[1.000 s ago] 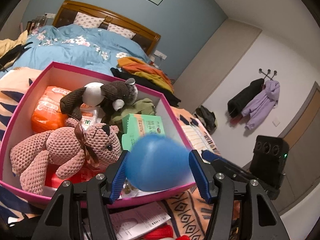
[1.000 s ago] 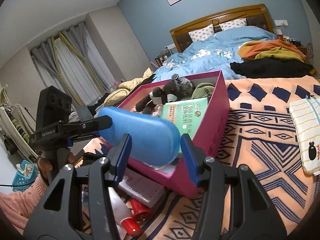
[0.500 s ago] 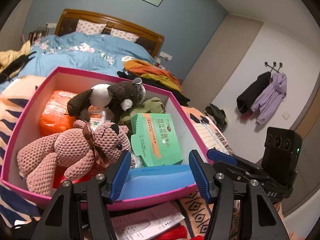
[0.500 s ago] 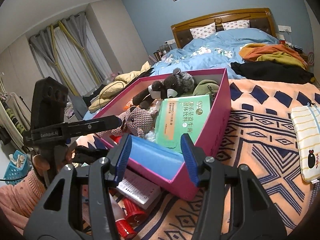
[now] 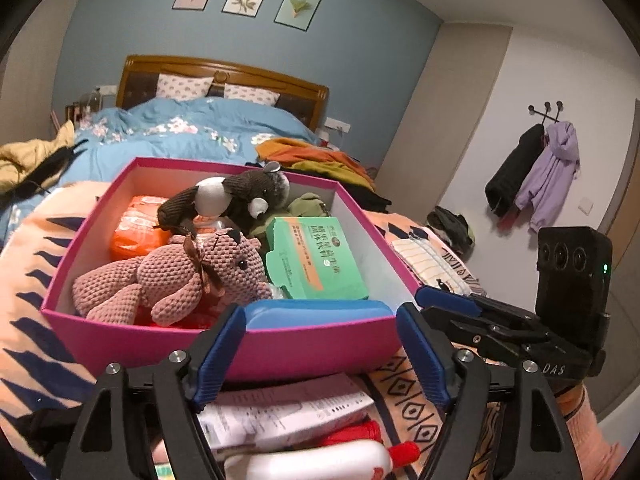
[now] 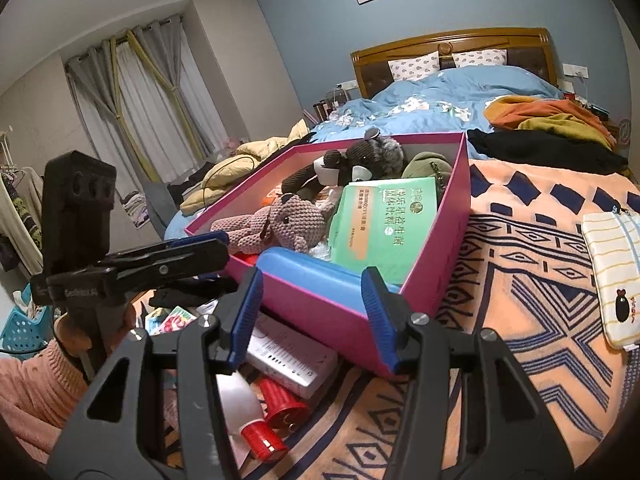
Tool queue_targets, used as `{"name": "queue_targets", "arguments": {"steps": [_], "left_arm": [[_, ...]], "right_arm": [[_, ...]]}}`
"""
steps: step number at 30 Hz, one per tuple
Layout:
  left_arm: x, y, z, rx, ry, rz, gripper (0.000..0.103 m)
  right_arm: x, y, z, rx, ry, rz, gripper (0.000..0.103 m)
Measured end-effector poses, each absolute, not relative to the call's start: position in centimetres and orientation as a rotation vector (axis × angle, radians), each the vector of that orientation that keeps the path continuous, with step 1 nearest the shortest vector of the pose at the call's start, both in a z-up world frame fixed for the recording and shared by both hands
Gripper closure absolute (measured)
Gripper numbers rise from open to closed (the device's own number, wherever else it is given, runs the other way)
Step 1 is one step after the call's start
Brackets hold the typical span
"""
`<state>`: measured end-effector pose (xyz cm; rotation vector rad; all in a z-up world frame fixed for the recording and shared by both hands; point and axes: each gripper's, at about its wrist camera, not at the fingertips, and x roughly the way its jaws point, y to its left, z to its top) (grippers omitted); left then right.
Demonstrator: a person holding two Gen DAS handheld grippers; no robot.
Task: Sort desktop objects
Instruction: 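Open both grippers to release the blue case inside the box, then move both grippers back toward the toiletries pile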
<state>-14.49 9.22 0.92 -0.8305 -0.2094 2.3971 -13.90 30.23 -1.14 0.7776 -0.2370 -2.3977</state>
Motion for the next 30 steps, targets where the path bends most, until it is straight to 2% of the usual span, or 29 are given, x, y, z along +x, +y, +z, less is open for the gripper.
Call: {"name": "queue_targets", "arguments": {"steps": [8, 14, 17, 30], "left_arm": [[-11.0, 9.4, 1.2, -0.804, -0.130, 2.468, 0.012], [-9.0, 8.8, 1.0, -0.811, -0.108, 2.501, 0.011], [-8.1, 8.5, 1.1, -0.808, -0.104, 2.515, 0.000], [-4.4, 4.9, -1.7, -0.860, -0.125, 2.564, 0.000]], "right_arm": [[-11.7, 30.2, -0.9, 0.760, -0.249, -2.372, 0.046], [-9.8, 29.6, -1.2, 0.774, -0.243, -2.333, 0.042], [-8.8, 29.1, -1.5, 0.784, -0.241, -2.312, 0.039], [-5.7, 26.5, -4.0, 0.839, -0.220, -2.237, 0.038]]}}
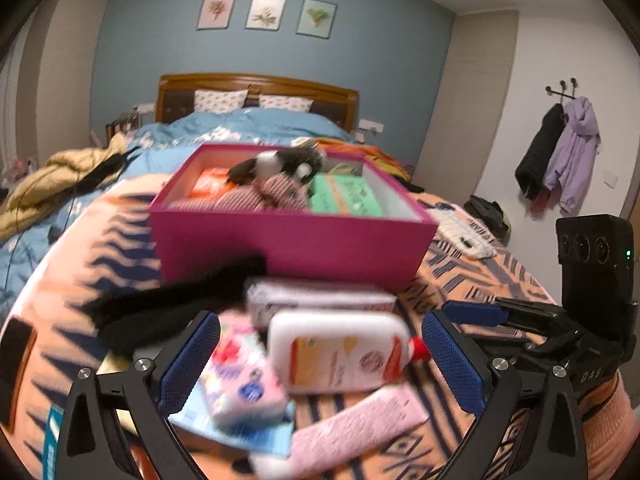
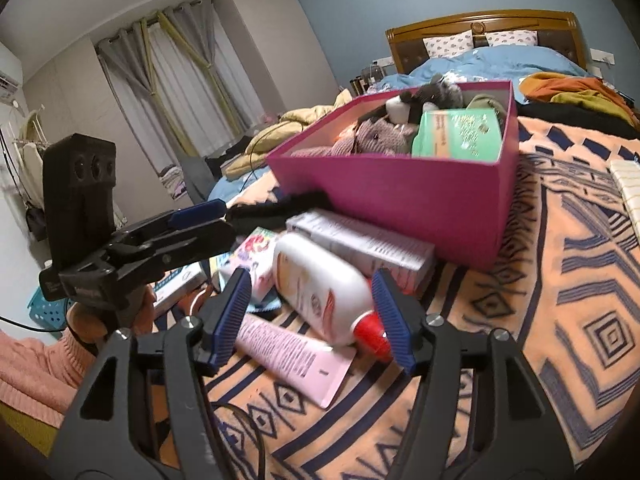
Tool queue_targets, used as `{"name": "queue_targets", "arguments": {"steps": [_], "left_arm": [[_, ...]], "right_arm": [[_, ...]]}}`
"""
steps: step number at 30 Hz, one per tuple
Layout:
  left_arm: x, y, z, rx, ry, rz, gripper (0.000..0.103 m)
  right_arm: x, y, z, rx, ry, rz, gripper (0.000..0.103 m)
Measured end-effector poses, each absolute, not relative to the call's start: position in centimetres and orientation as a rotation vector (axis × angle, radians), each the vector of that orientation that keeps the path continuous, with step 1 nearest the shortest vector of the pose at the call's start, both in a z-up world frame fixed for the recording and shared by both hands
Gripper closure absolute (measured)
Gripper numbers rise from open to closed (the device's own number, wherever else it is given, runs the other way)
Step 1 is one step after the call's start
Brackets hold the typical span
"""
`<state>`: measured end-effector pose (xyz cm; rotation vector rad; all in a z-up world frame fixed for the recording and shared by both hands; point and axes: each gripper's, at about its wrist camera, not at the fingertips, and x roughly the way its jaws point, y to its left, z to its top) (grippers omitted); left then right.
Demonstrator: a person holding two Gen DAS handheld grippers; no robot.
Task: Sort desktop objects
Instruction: 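Move both grippers back toward the toiletries pile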
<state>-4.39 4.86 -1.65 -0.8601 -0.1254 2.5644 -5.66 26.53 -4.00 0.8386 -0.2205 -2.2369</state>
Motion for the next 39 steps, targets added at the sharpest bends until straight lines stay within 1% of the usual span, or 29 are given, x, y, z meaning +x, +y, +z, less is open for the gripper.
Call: {"name": "queue_targets", "arguments": {"steps": [9, 14, 18, 21, 28, 32, 39], "left_arm": [[-2.2, 1.8, -6.0, -0.989, -0.222, 2.547, 0.000], [-1.6, 1.5, -6.1, -0.983, -0.238, 2.535, 0.000], [-1.9, 2.5, -4.4, -0.885, -0.164, 2.532, 0.000], [-3.2, 4.0, -3.9, -0.863, -0.095, 2.504, 0.000], [-7.1, 7.1, -4.5, -0.922, 0.008, 2.422, 0.000], [-8.8, 7.5, -5.3, -0.976, 0.007, 2.402, 0.000], [-9.1, 8.0, -6.3, -1.007, 0.012, 2.319, 0.000]], "right_arm": [[-5.4, 25.7, -6.7, 0.912, -0.234, -2.227, 0.038], [-5.3, 26.6, -7.3, 0.912, -0.280, -2.253, 0.038], [-5.3, 27.6, -7.4, 0.911, -0.315, -2.293, 0.038], [-5.7, 28.1, -7.9, 0.935, -0.353, -2.292, 0.038], [-6.3, 27.9, -9.3, 0.982, -0.383, -2.265, 0.037], [-6.7, 28.1, -9.8, 0.997, -0.418, -2.243, 0.037], [-7.3, 28.5, -10.6, 1.032, -0.491, -2.196, 0.038]]}}
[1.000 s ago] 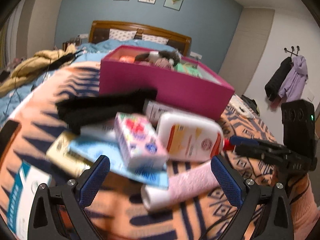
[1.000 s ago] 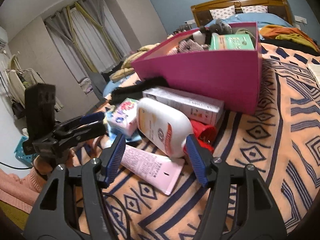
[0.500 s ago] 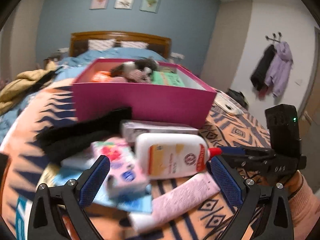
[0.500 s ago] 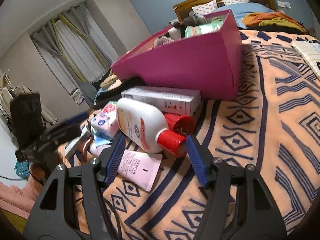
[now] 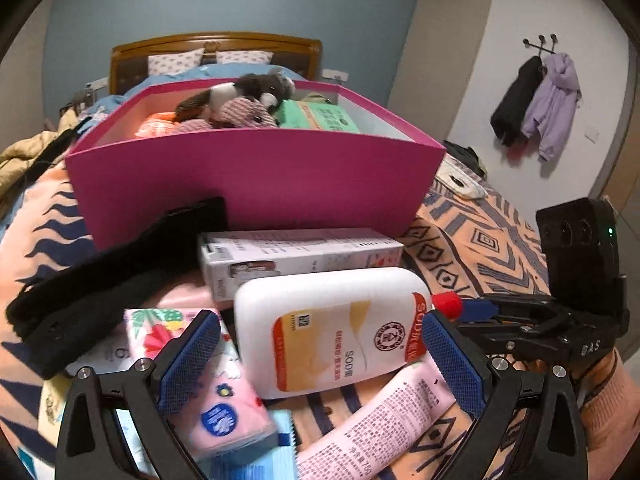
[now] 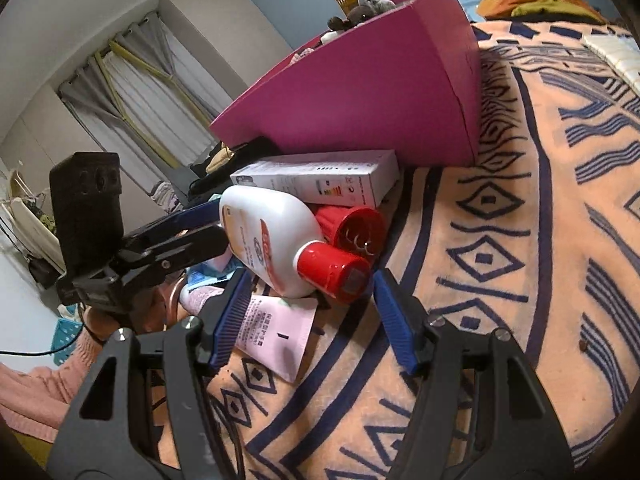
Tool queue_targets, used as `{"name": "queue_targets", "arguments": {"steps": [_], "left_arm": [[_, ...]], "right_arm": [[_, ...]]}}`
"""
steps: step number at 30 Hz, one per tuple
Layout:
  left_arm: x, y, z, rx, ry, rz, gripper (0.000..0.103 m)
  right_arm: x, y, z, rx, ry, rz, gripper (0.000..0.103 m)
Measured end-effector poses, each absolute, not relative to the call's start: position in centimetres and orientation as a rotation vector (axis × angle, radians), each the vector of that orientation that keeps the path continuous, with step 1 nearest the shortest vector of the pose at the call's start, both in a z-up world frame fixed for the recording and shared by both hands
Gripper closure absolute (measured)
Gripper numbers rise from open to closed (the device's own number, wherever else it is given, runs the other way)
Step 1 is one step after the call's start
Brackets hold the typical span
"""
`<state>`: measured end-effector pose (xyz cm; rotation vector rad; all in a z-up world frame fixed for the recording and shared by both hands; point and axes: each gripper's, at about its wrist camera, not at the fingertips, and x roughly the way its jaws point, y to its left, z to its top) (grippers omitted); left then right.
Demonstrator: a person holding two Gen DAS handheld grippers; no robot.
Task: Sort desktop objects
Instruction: 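Move both grippers back toward the toiletries pile, then close both grippers on the white SOD lotion bottle from its two sides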
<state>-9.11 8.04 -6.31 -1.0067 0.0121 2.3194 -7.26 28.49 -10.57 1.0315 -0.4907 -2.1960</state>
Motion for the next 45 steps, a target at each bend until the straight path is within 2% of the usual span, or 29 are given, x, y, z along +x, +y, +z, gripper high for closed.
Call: {"name": "queue_targets", "arguments": {"steps": [2, 4, 9, 12, 14, 19, 22, 25, 31, 36, 45], "left_arm": [[-8.9, 8.5, -6.4, -1.016, 0.028, 2.308, 0.000], [-8.4, 8.8, -6.4, -1.017, 0.042, 2.305, 0.000], [-7.8, 8.2, -6.3, -1.018, -0.049, 2.264, 0.001], [-7.5, 7.8, -6.3, -1.007, -0.088, 2.253, 0.001], [-7.6, 7.6, -6.5, -1.012, -0.093, 2.262, 0.005], [-8.0, 7.6, -6.8, -1.029, -0.072, 2.278, 0.019], [-8.1, 7.8, -7.0, -1.035, -0.041, 2.288, 0.028], [-8.1, 7.9, -7.2, -1.047, -0.010, 2.294, 0.040], [-7.9, 8.3, -7.4, -1.063, 0.033, 2.276, 0.039], [-7.8, 8.5, -7.5, -1.068, 0.042, 2.268, 0.037], [-7.3, 8.3, -7.4, -1.073, -0.028, 2.269, 0.039]], "right_arm": [[-7.4, 28.7, -10.7, 1.036, -0.511, -2.185, 0.046], [-7.3, 29.0, -10.7, 1.031, -0.530, -2.186, 0.049], [-7.2, 30.2, -10.5, 1.017, -0.571, -2.213, 0.063], [-7.2, 30.9, -10.4, 0.999, -0.604, -2.212, 0.063], [-7.2, 31.2, -10.5, 1.000, -0.620, -2.209, 0.063], [-7.4, 30.7, -11.1, 1.047, -0.611, -2.192, 0.057], [-7.4, 30.3, -11.3, 1.073, -0.592, -2.177, 0.046], [-7.2, 30.1, -11.2, 1.083, -0.582, -2.178, 0.046], [-6.7, 30.3, -11.2, 1.098, -0.574, -2.171, 0.046], [-6.2, 29.9, -11.1, 1.097, -0.536, -2.190, 0.050], [-6.3, 31.5, -10.9, 1.034, -0.677, -2.182, 0.059]]}}
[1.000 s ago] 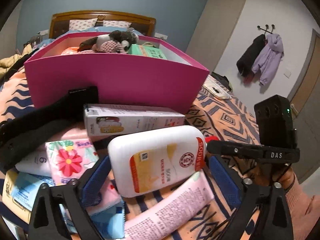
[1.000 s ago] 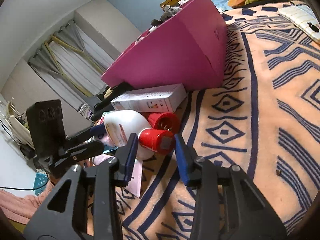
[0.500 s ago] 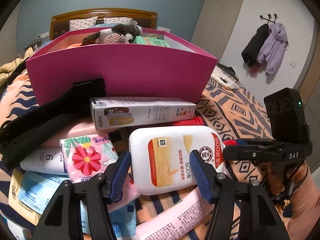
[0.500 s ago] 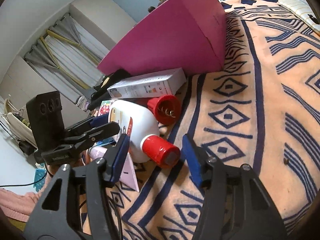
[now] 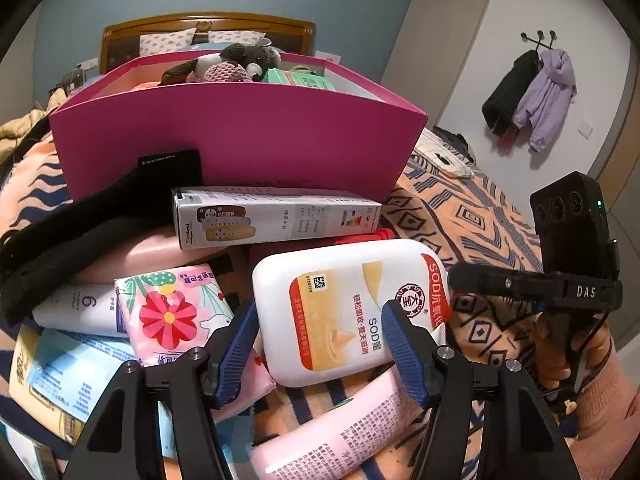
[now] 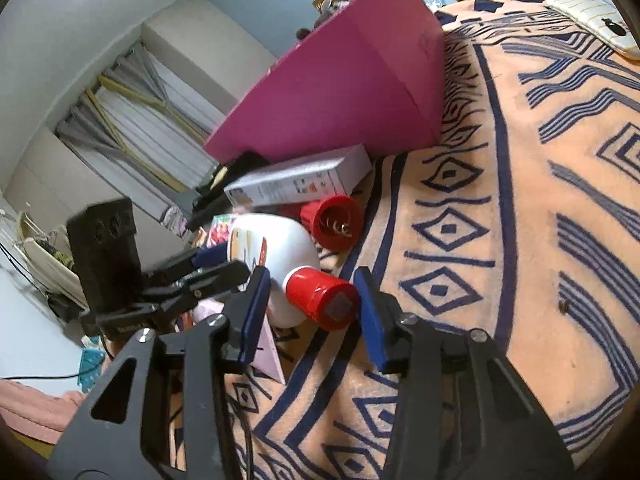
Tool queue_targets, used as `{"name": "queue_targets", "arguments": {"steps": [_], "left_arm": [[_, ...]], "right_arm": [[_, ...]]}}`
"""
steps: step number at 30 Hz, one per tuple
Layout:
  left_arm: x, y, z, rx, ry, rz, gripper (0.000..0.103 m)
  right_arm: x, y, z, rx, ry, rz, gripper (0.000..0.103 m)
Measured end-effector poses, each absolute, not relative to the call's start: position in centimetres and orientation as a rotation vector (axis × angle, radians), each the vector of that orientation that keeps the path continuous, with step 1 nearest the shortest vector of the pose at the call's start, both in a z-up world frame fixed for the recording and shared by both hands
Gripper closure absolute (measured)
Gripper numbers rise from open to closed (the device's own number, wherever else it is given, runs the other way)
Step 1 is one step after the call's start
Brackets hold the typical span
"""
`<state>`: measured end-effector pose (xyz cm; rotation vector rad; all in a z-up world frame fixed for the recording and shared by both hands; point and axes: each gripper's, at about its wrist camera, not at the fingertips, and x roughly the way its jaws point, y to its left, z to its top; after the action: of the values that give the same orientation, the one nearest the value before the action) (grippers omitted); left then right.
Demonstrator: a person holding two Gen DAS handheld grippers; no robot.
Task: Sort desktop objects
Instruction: 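Close both grippers on the white SOD lotion bottle from its two sides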
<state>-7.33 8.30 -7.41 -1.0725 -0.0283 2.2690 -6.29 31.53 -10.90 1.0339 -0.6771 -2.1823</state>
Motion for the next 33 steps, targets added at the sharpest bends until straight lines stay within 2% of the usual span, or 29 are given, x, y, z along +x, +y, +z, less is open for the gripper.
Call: {"name": "queue_targets", "arguments": {"steps": [3, 7, 13, 17, 27, 29, 33], "left_arm": [[-7.0, 8.3, -7.5, -1.082, -0.037, 2.260, 0.044], [-6.1, 8.6, -7.8, -1.085, -0.005, 2.258, 0.044], [-5.5, 9.0, -7.9, -1.083, 0.021, 2.255, 0.046], [-5.4, 9.0, -7.8, -1.089, 0.022, 2.253, 0.046], [-5.3, 9.3, -7.9, -1.097, 0.032, 2.248, 0.043], [-5.3, 9.2, -7.9, -1.099, 0.021, 2.249, 0.042], [-5.3, 9.0, -7.8, -1.096, -0.014, 2.241, 0.041]], "right_arm": [[-6.3, 32.1, -10.5, 1.007, -0.719, -2.183, 0.063], [-6.6, 32.8, -10.7, 1.011, -0.762, -2.191, 0.063], [-7.1, 33.3, -11.8, 1.088, -0.826, -2.196, 0.057], [-6.5, 33.5, -11.2, 1.092, -0.809, -2.207, 0.044], [-4.3, 32.8, -11.3, 1.136, -0.749, -2.247, 0.044], [-4.4, 32.3, -11.4, 1.130, -0.738, -2.250, 0.040], [-5.0, 32.6, -11.5, 1.091, -0.820, -2.216, 0.037]]}}
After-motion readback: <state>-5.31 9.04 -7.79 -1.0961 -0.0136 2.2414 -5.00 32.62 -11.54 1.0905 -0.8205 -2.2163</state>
